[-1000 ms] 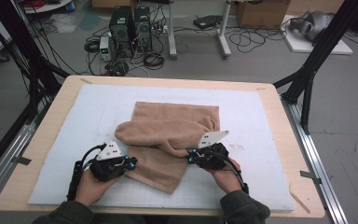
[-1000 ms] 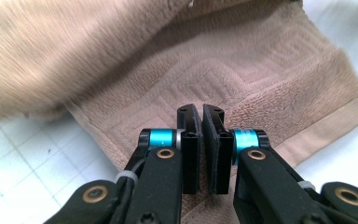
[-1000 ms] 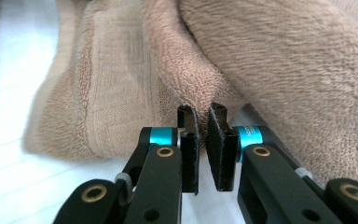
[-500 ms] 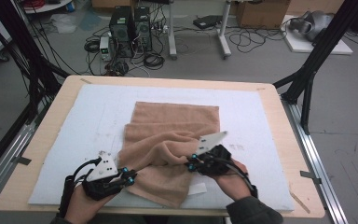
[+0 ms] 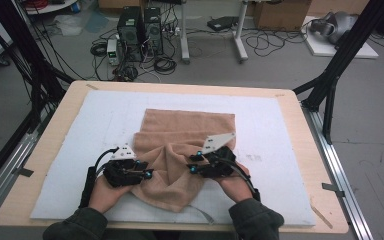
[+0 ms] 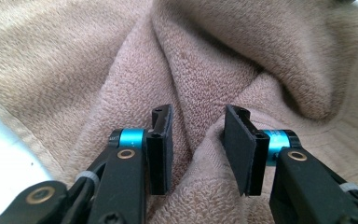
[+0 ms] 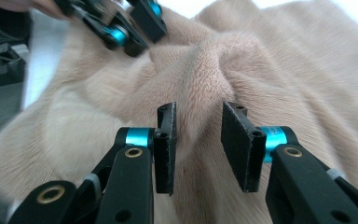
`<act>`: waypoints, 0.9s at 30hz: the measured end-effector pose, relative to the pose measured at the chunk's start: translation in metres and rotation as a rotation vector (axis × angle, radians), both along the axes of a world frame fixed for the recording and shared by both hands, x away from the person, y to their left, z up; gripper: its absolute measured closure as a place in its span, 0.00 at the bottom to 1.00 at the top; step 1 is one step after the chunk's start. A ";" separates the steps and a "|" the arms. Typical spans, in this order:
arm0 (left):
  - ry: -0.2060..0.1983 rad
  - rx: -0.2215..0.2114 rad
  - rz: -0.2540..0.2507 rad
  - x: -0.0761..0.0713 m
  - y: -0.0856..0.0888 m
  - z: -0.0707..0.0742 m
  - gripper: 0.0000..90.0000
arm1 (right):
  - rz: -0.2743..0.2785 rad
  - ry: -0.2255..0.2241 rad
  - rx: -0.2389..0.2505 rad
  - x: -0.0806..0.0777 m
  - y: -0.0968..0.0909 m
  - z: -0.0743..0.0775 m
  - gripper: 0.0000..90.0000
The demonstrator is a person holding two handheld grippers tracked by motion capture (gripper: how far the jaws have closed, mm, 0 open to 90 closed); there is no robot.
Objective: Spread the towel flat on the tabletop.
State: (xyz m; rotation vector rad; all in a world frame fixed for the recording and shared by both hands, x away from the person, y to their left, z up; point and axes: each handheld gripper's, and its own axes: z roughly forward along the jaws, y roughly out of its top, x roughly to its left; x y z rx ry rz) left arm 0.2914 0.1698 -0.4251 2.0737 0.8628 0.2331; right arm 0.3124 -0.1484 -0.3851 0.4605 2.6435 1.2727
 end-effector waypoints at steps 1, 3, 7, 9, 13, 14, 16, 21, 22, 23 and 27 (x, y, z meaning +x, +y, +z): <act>0.001 0.000 0.000 0.000 0.001 0.000 0.70 | -0.019 -0.030 -0.031 -0.004 -0.007 0.000 0.73; 0.008 0.008 0.006 0.001 0.000 -0.001 0.70 | -0.055 -0.033 -0.092 -0.006 -0.019 -0.007 0.69; 0.006 0.025 -0.011 0.002 -0.005 -0.004 0.84 | -0.107 -0.003 -0.118 0.006 -0.024 -0.032 0.72; -0.034 0.048 -0.019 -0.004 -0.007 -0.001 0.91 | -0.095 0.029 -0.123 0.009 -0.024 -0.038 0.91; -0.070 0.030 -0.019 -0.014 -0.001 0.008 0.94 | -0.054 0.060 -0.064 0.002 -0.033 -0.022 0.93; -0.079 0.026 -0.009 -0.016 0.002 0.011 0.94 | -0.052 0.055 -0.054 0.000 -0.037 -0.013 0.93; -0.105 0.012 0.015 -0.015 0.006 0.016 0.94 | -0.111 -0.013 -0.053 0.005 -0.049 0.014 0.93; -0.157 0.017 0.108 0.000 0.013 0.025 0.95 | -0.204 0.004 -0.070 0.048 -0.055 0.026 0.93; -0.158 0.028 0.119 0.004 0.013 0.023 0.94 | -0.228 0.021 -0.081 0.060 -0.055 0.022 0.93; -0.155 0.050 0.126 0.008 0.013 0.020 0.94 | -0.242 0.043 -0.102 0.072 -0.053 0.016 0.93; -0.078 0.062 0.106 0.021 0.011 0.007 0.92 | -0.282 0.138 -0.178 0.099 -0.042 -0.016 0.91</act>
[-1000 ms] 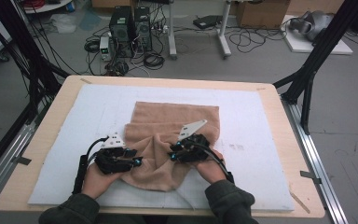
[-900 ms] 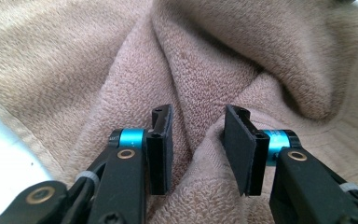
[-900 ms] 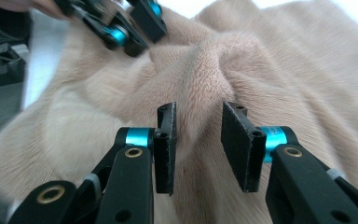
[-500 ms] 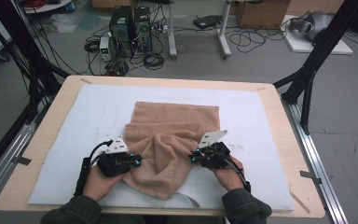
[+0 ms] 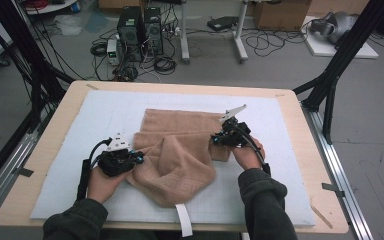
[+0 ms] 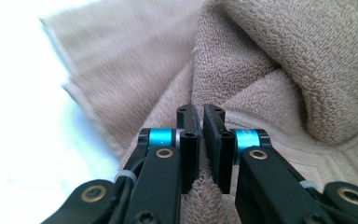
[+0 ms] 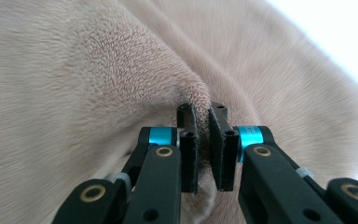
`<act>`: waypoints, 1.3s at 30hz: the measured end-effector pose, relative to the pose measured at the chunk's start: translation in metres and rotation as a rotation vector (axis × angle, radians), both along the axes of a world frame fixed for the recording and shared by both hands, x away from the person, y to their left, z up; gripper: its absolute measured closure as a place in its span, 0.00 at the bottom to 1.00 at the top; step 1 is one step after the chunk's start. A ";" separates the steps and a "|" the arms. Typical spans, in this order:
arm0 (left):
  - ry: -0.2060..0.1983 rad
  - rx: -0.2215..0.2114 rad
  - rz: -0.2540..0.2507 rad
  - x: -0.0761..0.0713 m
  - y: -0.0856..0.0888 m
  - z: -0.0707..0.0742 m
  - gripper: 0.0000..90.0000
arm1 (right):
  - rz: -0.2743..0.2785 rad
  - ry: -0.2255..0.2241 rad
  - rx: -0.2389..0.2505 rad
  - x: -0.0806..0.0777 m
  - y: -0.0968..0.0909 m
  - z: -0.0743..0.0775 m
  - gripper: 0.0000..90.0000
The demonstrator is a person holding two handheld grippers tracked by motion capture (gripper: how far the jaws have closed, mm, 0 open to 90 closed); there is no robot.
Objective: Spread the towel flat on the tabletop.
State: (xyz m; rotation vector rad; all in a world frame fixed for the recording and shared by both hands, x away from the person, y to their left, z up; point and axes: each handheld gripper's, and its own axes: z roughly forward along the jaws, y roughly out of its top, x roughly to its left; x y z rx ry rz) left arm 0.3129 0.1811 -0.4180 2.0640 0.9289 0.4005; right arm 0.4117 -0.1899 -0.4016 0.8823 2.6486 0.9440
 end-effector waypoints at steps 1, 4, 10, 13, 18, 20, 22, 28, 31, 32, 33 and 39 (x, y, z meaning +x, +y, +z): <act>-0.003 -0.011 -0.004 -0.001 0.001 0.001 0.89 | 0.000 0.016 -0.012 0.003 0.002 -0.006 0.88; -0.024 -0.055 -0.013 -0.007 0.009 0.011 0.79 | -0.037 -0.022 0.027 -0.002 -0.003 0.001 0.68; -0.060 -0.094 -0.006 -0.013 0.028 0.030 0.73 | 0.059 -0.173 0.121 -0.050 -0.016 0.040 0.65; -0.026 -0.071 -0.020 -0.007 0.029 0.024 0.77 | 0.152 -0.167 0.147 -0.073 -0.011 0.036 0.67; 0.068 -0.015 -0.103 -0.003 0.011 0.002 0.76 | 0.217 -0.075 0.117 -0.085 -0.002 -0.006 0.65; 0.093 0.001 -0.132 -0.005 0.004 -0.006 0.71 | 0.212 -0.035 0.115 -0.083 0.003 -0.022 0.64; 0.105 0.007 -0.145 -0.006 0.001 -0.012 0.79 | 0.227 -0.003 0.091 -0.084 0.013 -0.039 0.74; 0.068 -0.018 -0.165 -0.022 -0.001 -0.010 0.97 | 0.269 0.020 0.117 -0.092 0.010 -0.037 0.96; 0.058 -0.045 -0.173 -0.032 0.003 -0.005 0.98 | 0.290 0.020 0.133 -0.104 0.004 -0.032 0.96; 0.046 -0.048 -0.172 -0.038 0.003 -0.003 0.98 | 0.294 0.006 0.143 -0.110 0.000 -0.030 0.96; 0.038 -0.050 -0.169 -0.044 0.004 -0.002 0.98 | 0.291 -0.005 0.152 -0.116 -0.004 -0.026 0.96; 0.037 -0.090 -0.188 -0.083 0.002 0.004 0.98 | 0.313 -0.048 0.201 -0.160 -0.026 -0.002 0.96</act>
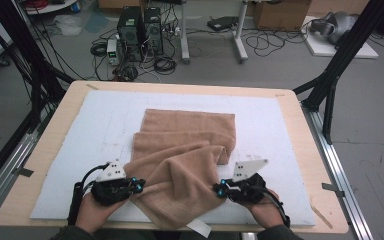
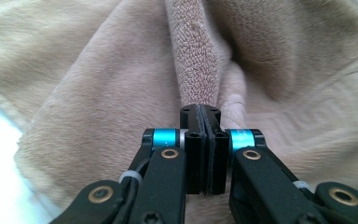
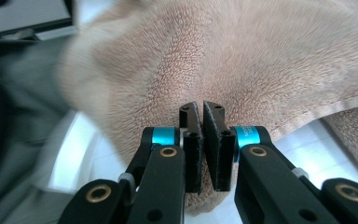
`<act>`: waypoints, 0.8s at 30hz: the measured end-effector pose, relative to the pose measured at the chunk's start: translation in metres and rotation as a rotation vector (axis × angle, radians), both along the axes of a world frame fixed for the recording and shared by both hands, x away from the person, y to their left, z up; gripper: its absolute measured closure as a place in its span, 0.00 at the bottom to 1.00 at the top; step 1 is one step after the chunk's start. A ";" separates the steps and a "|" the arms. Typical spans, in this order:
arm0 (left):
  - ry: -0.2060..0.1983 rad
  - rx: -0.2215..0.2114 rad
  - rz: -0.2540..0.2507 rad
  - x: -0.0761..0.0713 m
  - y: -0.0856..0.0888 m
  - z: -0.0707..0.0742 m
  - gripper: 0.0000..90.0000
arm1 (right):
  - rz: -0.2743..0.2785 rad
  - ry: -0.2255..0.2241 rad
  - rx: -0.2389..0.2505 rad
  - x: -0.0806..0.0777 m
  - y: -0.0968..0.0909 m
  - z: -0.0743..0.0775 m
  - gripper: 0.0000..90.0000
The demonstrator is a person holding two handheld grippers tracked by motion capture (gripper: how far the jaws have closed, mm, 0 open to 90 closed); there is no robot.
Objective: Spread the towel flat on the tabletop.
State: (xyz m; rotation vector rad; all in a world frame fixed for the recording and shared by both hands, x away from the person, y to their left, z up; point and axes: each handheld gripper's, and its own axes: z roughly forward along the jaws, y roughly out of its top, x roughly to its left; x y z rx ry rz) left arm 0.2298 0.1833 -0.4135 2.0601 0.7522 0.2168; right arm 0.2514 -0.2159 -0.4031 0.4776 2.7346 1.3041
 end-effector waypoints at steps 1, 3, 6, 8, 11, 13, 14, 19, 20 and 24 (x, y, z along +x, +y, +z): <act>0.002 -0.012 -0.009 -0.004 0.001 0.002 0.99 | 0.010 -0.003 -0.002 -0.007 -0.003 0.004 0.96; 0.006 -0.053 -0.026 -0.014 0.004 0.009 0.97 | 0.040 0.001 0.039 -0.020 -0.011 0.011 0.94; -0.009 -0.020 -0.024 -0.012 0.005 0.014 0.85 | 0.021 -0.017 0.082 -0.023 -0.020 0.019 0.86; -0.018 -0.017 -0.003 -0.001 0.005 0.013 0.81 | -0.014 -0.038 0.065 -0.013 -0.020 0.018 0.82; 0.015 0.014 0.012 0.022 0.001 0.005 0.71 | -0.043 -0.027 0.018 0.006 -0.009 0.007 0.69; 0.038 0.040 0.038 0.037 -0.003 -0.003 0.64 | -0.039 -0.020 -0.035 0.018 0.002 -0.005 0.63; 0.044 0.069 0.029 0.042 -0.007 -0.007 0.64 | -0.046 -0.013 -0.056 0.024 0.008 -0.012 0.61; 0.110 0.080 0.045 0.055 -0.011 -0.022 0.83 | -0.028 -0.018 -0.129 0.034 0.031 -0.037 0.72; 0.122 0.062 0.047 0.056 -0.010 -0.023 0.90 | -0.025 -0.007 -0.125 0.034 0.031 -0.037 0.77; 0.103 0.045 0.049 0.054 -0.008 -0.019 0.96 | 0.018 -0.008 -0.136 0.034 0.032 -0.033 0.96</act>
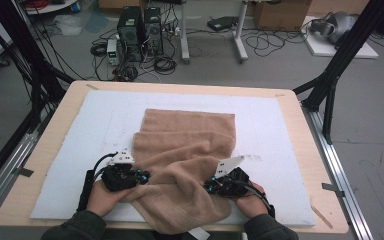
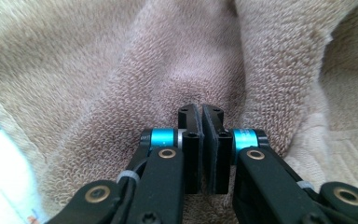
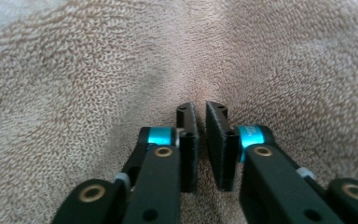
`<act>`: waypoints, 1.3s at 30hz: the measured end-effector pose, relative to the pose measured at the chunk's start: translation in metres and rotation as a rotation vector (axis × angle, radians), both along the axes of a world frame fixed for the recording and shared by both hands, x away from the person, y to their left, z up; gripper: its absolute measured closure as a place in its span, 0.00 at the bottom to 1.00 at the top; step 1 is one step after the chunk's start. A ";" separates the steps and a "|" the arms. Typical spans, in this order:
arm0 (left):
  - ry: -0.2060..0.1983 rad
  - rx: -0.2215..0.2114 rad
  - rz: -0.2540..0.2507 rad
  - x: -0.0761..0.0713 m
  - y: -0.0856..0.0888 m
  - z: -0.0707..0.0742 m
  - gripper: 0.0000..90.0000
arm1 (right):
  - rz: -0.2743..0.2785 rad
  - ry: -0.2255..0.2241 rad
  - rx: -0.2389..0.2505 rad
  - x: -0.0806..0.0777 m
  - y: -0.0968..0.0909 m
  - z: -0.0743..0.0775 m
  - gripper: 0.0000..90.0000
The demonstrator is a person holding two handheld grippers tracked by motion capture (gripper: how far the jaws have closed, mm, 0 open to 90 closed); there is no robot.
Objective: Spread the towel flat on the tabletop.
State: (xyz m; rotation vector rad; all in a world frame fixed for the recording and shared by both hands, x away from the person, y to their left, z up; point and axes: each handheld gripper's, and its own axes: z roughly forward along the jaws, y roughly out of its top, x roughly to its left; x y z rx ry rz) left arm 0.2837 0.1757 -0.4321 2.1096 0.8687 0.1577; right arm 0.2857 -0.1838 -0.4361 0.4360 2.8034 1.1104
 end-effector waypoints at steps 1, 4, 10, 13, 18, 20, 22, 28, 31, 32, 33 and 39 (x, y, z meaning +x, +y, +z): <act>-0.006 -0.025 0.002 -0.002 0.002 0.003 0.96 | 0.000 0.000 0.000 0.000 0.000 0.000 0.96; -0.036 -0.065 0.022 -0.004 0.010 0.014 0.96 | -0.028 -0.026 0.037 -0.003 -0.016 0.015 0.96; -0.118 -0.044 0.085 0.014 0.007 0.024 0.97 | -0.100 -0.069 0.044 0.003 -0.037 0.032 0.96; -0.181 -0.003 0.107 0.031 -0.002 0.033 0.97 | -0.134 -0.084 0.021 0.011 -0.042 0.036 0.96; -0.236 0.047 0.173 0.068 -0.016 0.034 0.97 | -0.190 -0.071 0.012 0.031 -0.046 0.031 0.96; -0.209 0.048 0.210 0.086 -0.017 0.029 0.96 | -0.200 -0.064 0.005 0.038 -0.045 0.026 0.95; -0.199 0.083 0.218 0.098 -0.021 0.022 0.96 | -0.212 -0.044 -0.009 0.044 -0.042 0.019 0.95; -0.198 0.041 0.176 0.090 -0.017 0.031 0.84 | -0.211 -0.042 -0.018 0.046 -0.040 0.014 0.91; -0.238 0.025 0.154 0.074 -0.005 0.045 0.77 | -0.217 -0.058 0.025 0.039 -0.045 0.022 0.86; -0.244 0.006 0.147 0.067 0.000 0.049 0.76 | -0.214 -0.066 0.046 0.036 -0.047 0.025 0.84; -0.253 -0.008 0.143 0.060 0.005 0.052 0.75 | -0.211 -0.072 0.060 0.033 -0.049 0.028 0.83; -0.229 0.012 0.046 0.019 0.018 0.044 0.80 | -0.168 -0.063 0.107 0.015 -0.053 0.036 0.78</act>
